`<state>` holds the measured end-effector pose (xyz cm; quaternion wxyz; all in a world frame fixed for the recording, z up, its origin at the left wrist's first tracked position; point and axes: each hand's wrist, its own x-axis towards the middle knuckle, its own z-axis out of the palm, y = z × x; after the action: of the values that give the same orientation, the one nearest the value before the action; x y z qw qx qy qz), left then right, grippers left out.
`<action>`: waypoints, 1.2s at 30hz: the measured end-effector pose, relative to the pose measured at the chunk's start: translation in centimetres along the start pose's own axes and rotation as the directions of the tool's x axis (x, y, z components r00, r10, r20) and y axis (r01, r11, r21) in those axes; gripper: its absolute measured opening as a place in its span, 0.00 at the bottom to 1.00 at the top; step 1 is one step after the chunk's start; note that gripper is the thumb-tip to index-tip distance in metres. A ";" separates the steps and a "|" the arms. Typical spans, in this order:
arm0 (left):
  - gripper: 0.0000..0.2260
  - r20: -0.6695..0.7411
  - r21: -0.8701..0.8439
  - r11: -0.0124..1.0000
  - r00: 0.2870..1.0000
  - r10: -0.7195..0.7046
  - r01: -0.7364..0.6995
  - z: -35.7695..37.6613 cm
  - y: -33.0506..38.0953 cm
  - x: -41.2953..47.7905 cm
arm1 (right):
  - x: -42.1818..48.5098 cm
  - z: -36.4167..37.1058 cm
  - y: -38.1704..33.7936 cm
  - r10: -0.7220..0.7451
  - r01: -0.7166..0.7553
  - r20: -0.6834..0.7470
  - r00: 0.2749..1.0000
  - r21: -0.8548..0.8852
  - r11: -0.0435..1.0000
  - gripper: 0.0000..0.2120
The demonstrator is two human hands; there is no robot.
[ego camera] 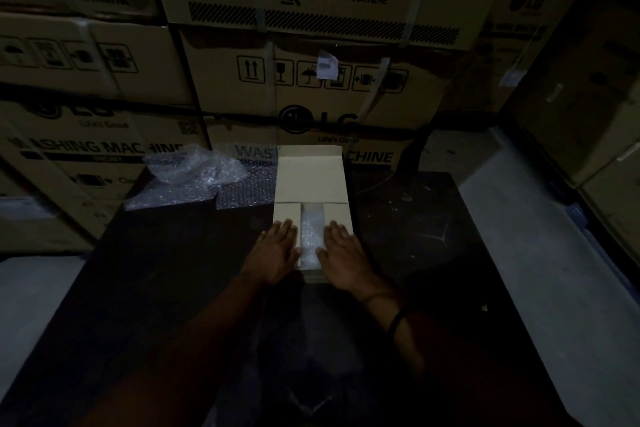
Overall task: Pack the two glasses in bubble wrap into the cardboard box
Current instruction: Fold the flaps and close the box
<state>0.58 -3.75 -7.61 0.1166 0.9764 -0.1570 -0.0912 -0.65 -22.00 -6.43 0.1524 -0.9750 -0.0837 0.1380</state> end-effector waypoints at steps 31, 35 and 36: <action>0.37 -0.090 -0.167 0.980 0.992 0.089 -0.104 -0.1 -1.5 -1.9 | -0.9 -0.6 2.5 -0.168 0.168 -0.001 0.986 -0.081 0.983 0.25; 0.40 -0.034 -0.161 0.982 0.995 0.097 -0.102 -0.6 -1.7 -2.0 | 1.1 -2.2 2.1 -0.032 0.082 -0.256 0.966 0.185 0.979 0.17; 0.40 -0.018 -0.154 0.983 0.995 0.096 -0.097 -0.7 -1.8 -1.9 | 2.1 -2.9 1.9 0.057 0.022 -0.248 0.967 0.305 0.952 0.18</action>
<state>-0.51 -1.37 -7.13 0.1970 0.9562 -0.1960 -0.0922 2.49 -24.19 -4.88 0.3096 -0.9500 -0.0326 0.0246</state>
